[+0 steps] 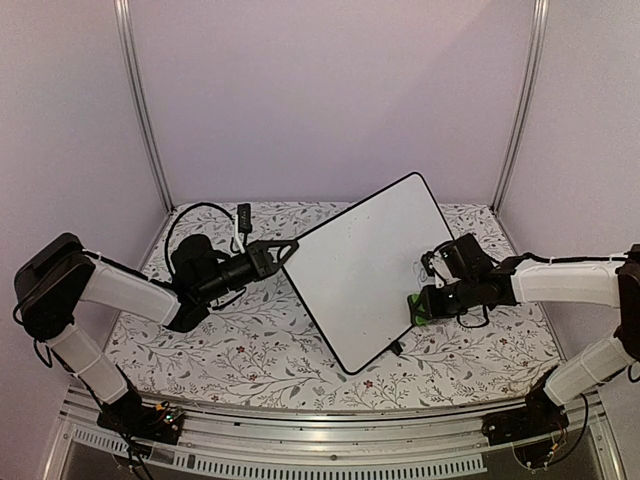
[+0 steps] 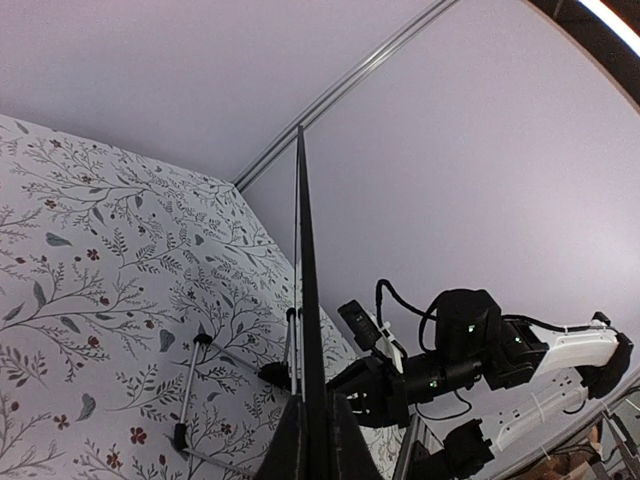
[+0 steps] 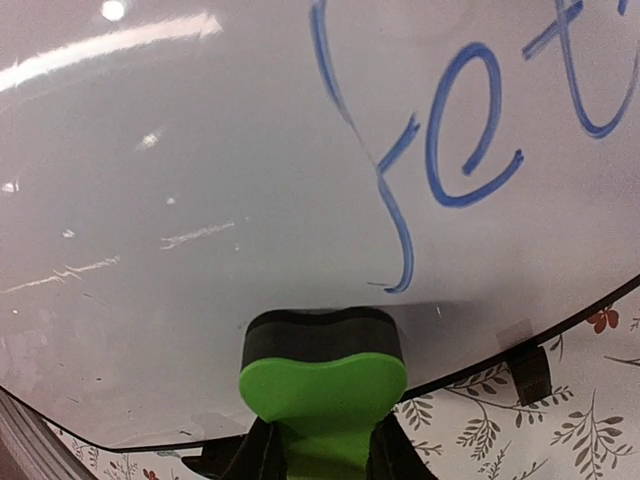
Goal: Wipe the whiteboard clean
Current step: Erase the whiteboard at the center of the board.
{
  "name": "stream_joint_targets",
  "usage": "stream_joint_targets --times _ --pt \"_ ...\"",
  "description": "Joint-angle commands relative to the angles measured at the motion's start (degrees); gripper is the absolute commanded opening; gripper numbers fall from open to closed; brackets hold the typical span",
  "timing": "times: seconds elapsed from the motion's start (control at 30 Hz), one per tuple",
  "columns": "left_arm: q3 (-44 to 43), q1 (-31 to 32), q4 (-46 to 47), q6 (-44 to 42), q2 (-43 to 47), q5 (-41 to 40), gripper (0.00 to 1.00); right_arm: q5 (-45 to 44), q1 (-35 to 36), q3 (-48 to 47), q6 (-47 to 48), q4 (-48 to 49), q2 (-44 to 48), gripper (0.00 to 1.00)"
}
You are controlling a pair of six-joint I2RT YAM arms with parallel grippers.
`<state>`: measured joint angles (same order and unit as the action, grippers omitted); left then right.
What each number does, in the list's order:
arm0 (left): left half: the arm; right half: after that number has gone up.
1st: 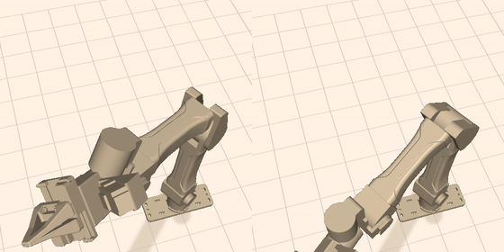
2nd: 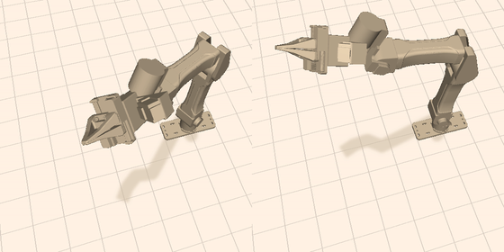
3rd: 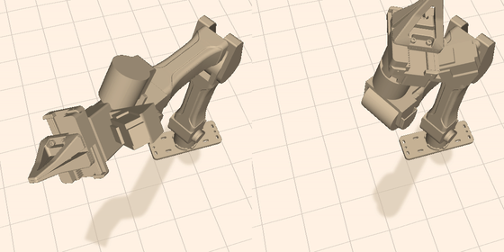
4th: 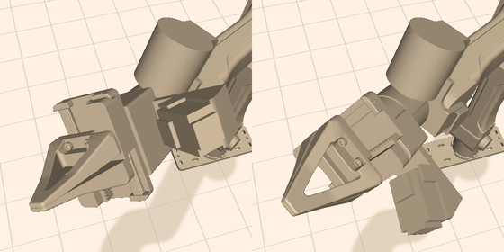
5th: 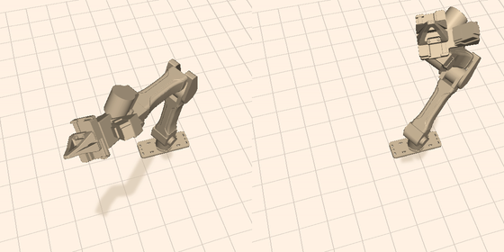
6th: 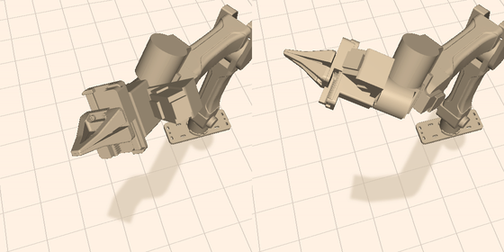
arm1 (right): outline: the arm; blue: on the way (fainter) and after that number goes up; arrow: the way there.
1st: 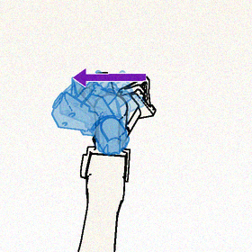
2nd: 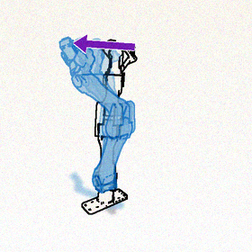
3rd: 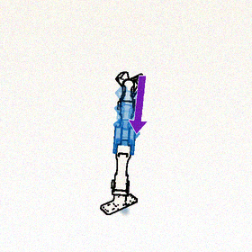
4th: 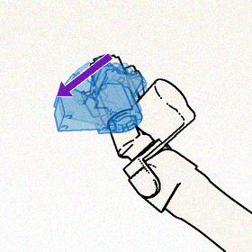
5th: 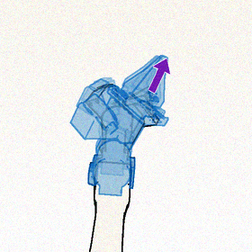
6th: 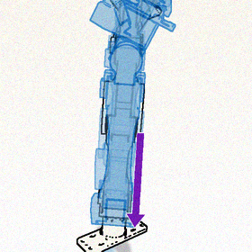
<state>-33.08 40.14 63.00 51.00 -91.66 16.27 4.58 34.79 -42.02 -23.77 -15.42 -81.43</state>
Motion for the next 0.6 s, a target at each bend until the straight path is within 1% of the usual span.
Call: stream_joint_targets --times 0.0,0.17,0.27,0.4,0.57 --pt "0.0 2.1 -1.4 -2.2 -0.9 6.7 0.0 -1.4 -3.3 -3.5 0.6 -0.7 -1.7 0.0" --pt "0.0 2.2 -1.4 -2.2 -0.9 6.7 0.0 -1.8 -4.4 -7.6 2.2 -0.7 -4.5 0.0" --pt "0.0 2.2 -1.4 -2.3 -0.9 6.6 0.0 -1.0 -4.4 -8.4 2.6 -0.4 -6.2 0.0" --pt "0.0 2.2 -1.4 -2.2 -1.1 6.6 0.0 -0.5 -4.4 -6.6 1.8 -0.2 -5.8 0.0" --pt "-0.2 2.1 -1.3 -2.2 -1.3 6.7 0.0 0.8 -4.3 -1.6 -0.1 -1.3 -2.1 0.0"
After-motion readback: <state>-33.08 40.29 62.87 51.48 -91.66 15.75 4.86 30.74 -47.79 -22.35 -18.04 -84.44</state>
